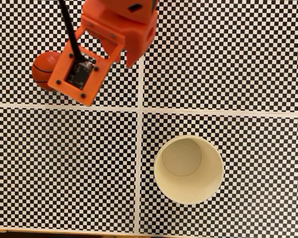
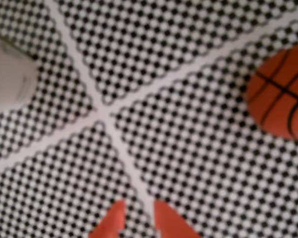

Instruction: Grasp basketball and place into cup.

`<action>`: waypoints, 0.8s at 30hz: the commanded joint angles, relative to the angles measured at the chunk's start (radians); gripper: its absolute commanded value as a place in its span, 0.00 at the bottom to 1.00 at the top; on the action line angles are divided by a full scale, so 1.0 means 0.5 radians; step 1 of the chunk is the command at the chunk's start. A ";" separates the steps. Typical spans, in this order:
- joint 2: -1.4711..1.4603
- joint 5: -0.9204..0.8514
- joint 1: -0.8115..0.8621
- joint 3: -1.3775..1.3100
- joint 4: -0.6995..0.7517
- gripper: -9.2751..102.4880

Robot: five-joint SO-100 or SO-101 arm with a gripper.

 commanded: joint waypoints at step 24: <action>-0.764 -0.454 0.411 -0.973 0.356 0.44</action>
